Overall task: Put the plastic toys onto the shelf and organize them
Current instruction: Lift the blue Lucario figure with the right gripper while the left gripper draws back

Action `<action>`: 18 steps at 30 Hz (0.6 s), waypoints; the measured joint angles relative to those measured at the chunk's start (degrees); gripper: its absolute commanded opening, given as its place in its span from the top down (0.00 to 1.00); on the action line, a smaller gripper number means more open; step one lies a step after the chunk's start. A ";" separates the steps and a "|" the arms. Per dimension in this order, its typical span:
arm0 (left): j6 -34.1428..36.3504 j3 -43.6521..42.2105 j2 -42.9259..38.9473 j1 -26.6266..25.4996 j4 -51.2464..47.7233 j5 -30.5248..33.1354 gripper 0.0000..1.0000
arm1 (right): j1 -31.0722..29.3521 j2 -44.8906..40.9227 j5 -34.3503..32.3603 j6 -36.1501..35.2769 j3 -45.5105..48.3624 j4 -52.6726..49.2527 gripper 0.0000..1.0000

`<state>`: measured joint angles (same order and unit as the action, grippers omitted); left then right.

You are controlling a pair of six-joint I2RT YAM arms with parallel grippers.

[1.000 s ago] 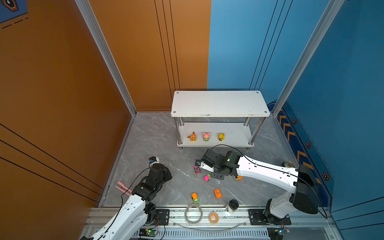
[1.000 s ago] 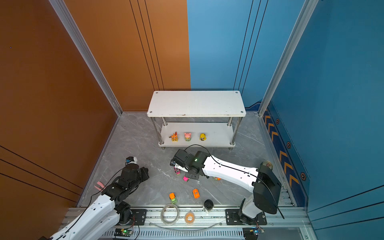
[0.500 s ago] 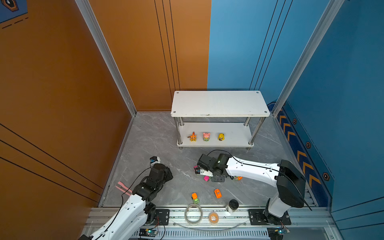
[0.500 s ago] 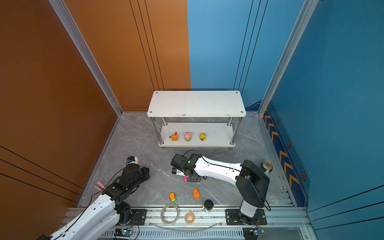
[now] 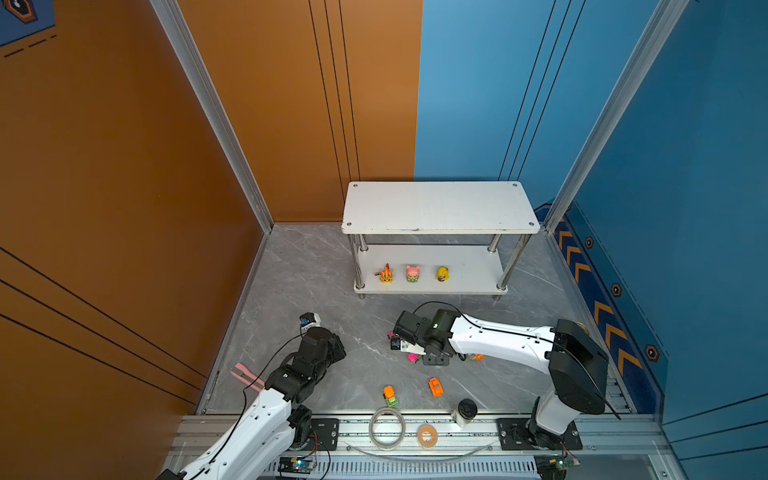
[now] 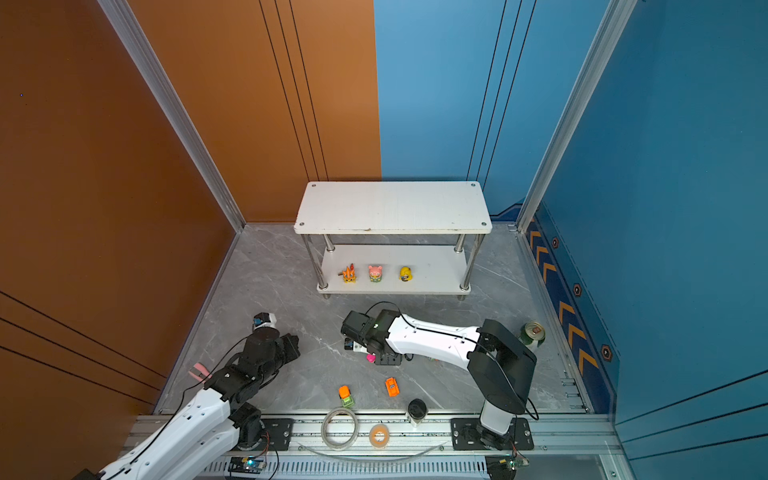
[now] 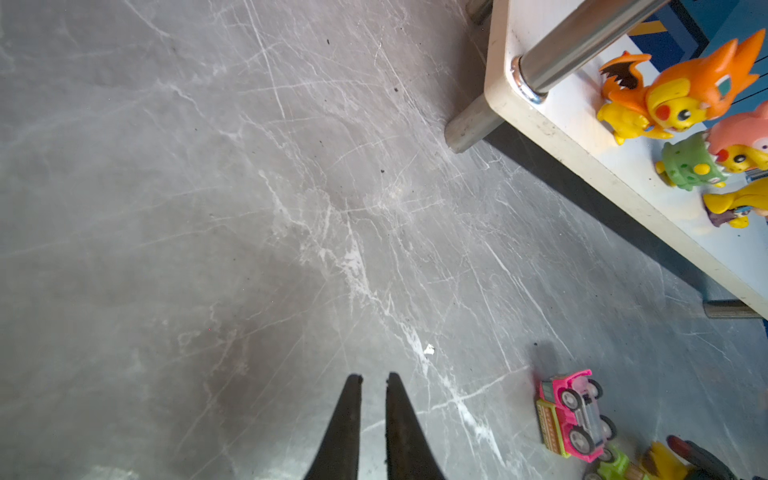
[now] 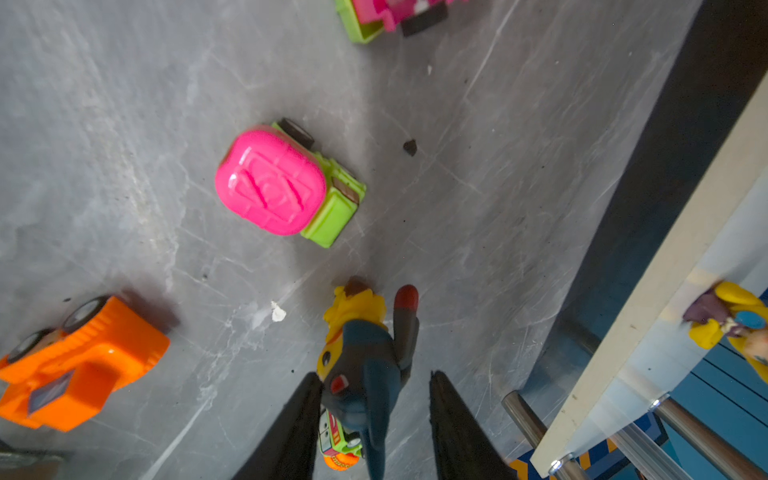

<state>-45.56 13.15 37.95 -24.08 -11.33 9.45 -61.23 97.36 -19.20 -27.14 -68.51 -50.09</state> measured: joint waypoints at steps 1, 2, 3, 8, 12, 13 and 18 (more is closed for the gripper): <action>0.00 0.00 0.00 0.00 0.00 0.00 0.85 | 0.00 -0.46 -0.13 0.33 0.15 0.17 0.53; 0.00 0.00 0.00 0.00 0.00 0.04 0.85 | 0.00 -1.42 -0.24 1.05 0.42 0.48 0.53; 0.02 0.00 0.00 0.00 0.00 0.17 0.85 | 0.00 -2.97 -0.63 2.19 0.85 1.03 0.53; 0.04 0.00 0.04 0.00 0.00 0.61 0.84 | 0.81 -14.71 -3.67 15.17 2.62 4.83 0.34; 0.09 0.00 0.94 0.00 0.09 0.70 0.84 | 5.64 -23.19 -1.55 34.32 6.14 9.18 0.00; 0.11 0.00 1.33 0.00 0.35 0.70 0.84 | 6.64 -23.98 -0.66 38.03 7.30 9.97 0.00; 0.28 0.04 3.15 0.00 1.86 0.68 0.82 | 6.86 -20.17 3.58 53.46 12.81 12.98 0.00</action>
<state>-45.28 13.19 41.10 -24.08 -9.47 10.13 -54.37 77.19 -15.62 26.33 -55.70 -37.10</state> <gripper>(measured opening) 0.168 0.997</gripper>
